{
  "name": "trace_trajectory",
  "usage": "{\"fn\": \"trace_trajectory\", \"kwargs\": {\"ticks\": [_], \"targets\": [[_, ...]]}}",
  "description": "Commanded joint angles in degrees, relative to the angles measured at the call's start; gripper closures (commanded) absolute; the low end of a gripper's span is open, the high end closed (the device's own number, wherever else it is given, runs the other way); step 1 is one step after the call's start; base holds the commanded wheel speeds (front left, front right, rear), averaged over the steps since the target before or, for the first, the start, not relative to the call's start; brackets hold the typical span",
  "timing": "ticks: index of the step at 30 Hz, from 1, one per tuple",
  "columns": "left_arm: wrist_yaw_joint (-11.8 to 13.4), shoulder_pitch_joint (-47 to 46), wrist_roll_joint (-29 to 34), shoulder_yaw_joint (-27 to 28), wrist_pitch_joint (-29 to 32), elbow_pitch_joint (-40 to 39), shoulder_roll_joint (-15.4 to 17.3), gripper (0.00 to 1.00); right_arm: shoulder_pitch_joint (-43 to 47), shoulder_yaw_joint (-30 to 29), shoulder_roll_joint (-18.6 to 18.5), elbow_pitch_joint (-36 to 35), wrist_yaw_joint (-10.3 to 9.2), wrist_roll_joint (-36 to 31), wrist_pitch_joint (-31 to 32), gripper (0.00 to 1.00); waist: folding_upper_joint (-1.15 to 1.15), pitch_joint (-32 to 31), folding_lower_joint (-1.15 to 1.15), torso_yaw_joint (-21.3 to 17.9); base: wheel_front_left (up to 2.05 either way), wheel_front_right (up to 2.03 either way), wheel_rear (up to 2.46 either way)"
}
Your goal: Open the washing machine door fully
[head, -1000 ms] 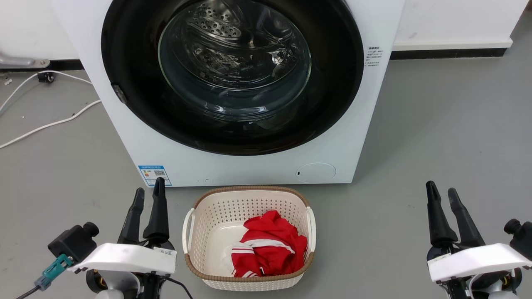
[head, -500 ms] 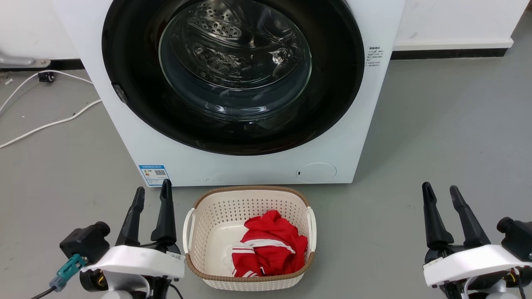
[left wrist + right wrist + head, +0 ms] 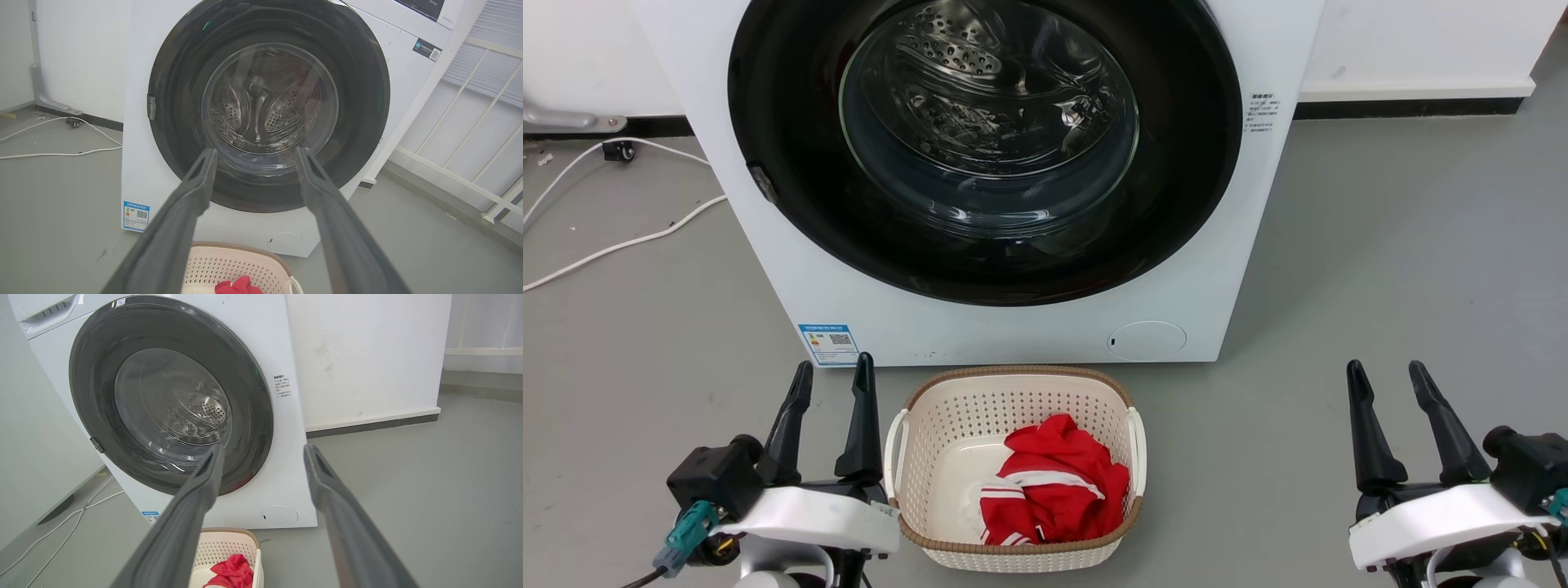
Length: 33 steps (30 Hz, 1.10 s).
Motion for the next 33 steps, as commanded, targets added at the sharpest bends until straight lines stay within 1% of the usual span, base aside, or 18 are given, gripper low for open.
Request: {"fn": "trace_trajectory", "kwargs": {"ticks": [1,17,33], "targets": [[0.32,0.25,1.79,-0.08,-0.59,-0.68,0.02,0.00,0.45,-0.10,0.12,-0.81,0.11,-1.63,-0.26,0.00,0.00,0.03,0.00,-0.02,0.00,0.00,0.00],[0.95,0.69,9.76,-0.84,-2.42,-1.38,-0.08,0.00,1.26,-0.11,0.21,-2.02,0.07,-8.73,0.35,0.00,0.00,0.00,0.00,0.08,0.00,0.00,0.00],[1.85,1.49,14.73,-1.17,-3.94,-1.69,-0.18,0.00,1.84,0.27,0.30,-1.99,0.07,-11.64,0.38,0.00,0.00,0.15,0.00,-0.06,0.00,0.00,0.00]]}}
